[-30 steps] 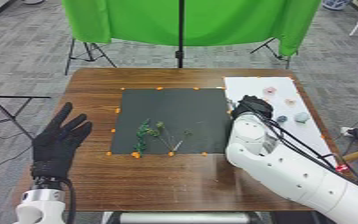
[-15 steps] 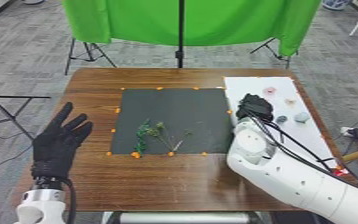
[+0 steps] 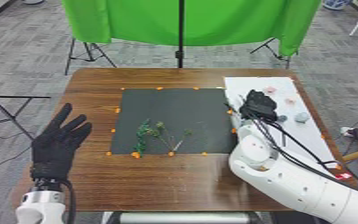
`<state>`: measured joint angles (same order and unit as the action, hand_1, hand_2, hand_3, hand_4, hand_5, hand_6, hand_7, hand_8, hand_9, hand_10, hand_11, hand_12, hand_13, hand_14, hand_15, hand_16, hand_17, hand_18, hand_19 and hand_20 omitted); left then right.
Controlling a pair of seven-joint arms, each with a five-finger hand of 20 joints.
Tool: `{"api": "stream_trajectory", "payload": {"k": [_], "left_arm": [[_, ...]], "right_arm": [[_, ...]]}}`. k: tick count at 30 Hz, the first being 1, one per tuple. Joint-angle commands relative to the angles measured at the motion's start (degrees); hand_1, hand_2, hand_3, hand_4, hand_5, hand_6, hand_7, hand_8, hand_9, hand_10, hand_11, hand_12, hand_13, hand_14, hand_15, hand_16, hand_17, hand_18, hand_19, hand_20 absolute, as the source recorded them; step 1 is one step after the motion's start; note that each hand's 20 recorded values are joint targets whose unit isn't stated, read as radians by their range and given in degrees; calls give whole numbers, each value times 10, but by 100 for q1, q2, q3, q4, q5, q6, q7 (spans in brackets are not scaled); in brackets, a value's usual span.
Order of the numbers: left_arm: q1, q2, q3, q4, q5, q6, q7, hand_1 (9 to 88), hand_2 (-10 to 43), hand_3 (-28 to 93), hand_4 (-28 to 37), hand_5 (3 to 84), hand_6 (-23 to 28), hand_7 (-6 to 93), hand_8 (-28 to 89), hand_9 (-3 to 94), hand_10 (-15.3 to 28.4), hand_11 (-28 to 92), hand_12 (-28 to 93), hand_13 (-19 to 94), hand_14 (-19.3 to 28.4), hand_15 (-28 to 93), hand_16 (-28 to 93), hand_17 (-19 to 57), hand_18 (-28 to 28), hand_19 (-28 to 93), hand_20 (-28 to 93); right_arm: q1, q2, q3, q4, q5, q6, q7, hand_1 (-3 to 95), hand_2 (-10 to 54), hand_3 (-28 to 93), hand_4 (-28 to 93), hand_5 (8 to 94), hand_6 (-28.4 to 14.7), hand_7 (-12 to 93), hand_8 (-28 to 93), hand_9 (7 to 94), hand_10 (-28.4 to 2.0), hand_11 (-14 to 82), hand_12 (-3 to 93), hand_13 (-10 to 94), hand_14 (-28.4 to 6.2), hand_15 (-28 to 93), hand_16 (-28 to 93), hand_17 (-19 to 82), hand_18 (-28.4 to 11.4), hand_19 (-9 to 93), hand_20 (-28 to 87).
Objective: Arrange flowers
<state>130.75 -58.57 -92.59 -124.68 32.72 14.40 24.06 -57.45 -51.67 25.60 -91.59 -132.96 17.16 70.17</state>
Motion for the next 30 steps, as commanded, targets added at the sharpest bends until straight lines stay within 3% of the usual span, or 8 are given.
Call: {"api": "stream_trajectory", "payload": {"k": [1, 7, 11, 17, 22, 25, 27, 30], "left_arm": [[137, 85, 35, -10, -75, 100, 181, 223, 66, 821, -275, 344, 67, 81, -83, 354, 201, 232, 110, 230, 284, 588, -103, -83, 284, 550, 53], [252, 170, 11, -49, -100, 148, 281, 223, 67, 820, -275, 344, 67, 80, -83, 353, 201, 231, 110, 230, 284, 589, -103, -84, 284, 551, 53], [143, 127, 34, -4, -26, 51, 173, 222, 67, 820, -274, 344, 67, 81, -83, 353, 201, 232, 110, 230, 284, 590, -103, -83, 284, 551, 52], [119, 141, 43, 27, -47, 36, 189, 221, 66, 822, -274, 344, 67, 81, -83, 353, 201, 231, 110, 229, 284, 589, -103, -84, 284, 551, 51], [84, 23, 12, 18, 37, 12, 43, 222, 67, 822, -275, 344, 67, 80, -83, 353, 201, 231, 110, 229, 284, 589, -103, -83, 284, 552, 51], [151, 100, 50, 5, -48, 86, 161, 223, 67, 822, -275, 344, 67, 81, -83, 353, 202, 231, 110, 229, 284, 590, -103, -84, 284, 552, 50], [137, 48, 11, 9, 11, 49, 58, 223, 67, 822, -274, 344, 67, 81, -83, 353, 201, 232, 111, 230, 284, 590, -103, -84, 284, 552, 50], [170, 45, 6, -15, -19, 101, 87, 224, 67, 823, -273, 344, 67, 81, -83, 353, 202, 232, 111, 230, 284, 590, -104, -85, 284, 552, 50]], "right_arm": [[-46, -50, 274, -574, -197, -33, 23, 546, -95, 772, -283, 918, -49, 231, 135, 898, -127, 517, 235, 837, -80, 786, 232, 469, -242, 932, 500], [-673, -323, 604, -1275, -109, -528, -120, 545, -95, 776, -273, 925, -54, 226, 148, 905, -131, 520, 235, 844, -82, 791, 233, 474, -251, 932, 519], [-1047, -360, 599, -1591, 236, -465, -187, 546, -95, 773, -271, 924, -55, 223, 157, 903, -132, 522, 236, 843, -83, 793, 235, 473, -253, 932, 526], [-1338, -573, 471, -1520, 297, -655, -177, 543, -95, 772, -269, 923, -54, 219, 161, 900, -131, 527, 238, 843, -83, 794, 236, 473, -253, 932, 528], [-1424, -625, 423, -1464, 485, -859, -109, 536, -95, 769, -264, 923, -53, 215, 157, 896, -129, 534, 239, 843, -82, 793, 235, 474, -252, 932, 526], [-1435, -624, 421, -1467, 465, -908, -128, 523, -95, 758, -259, 920, -44, 220, 156, 894, -128, 540, 239, 843, -82, 793, 234, 475, -252, 932, 525], [-1441, -599, 421, -1498, 480, -901, -161, 519, -95, 743, -255, 920, -42, 230, 149, 893, -126, 549, 240, 843, -83, 794, 233, 475, -252, 932, 523], [-1470, -572, 439, -1561, 400, -1126, -159, 510, -95, 721, -264, 917, -38, 253, 132, 889, -125, 555, 240, 838, -87, 794, 235, 470, -251, 932, 520]]}}
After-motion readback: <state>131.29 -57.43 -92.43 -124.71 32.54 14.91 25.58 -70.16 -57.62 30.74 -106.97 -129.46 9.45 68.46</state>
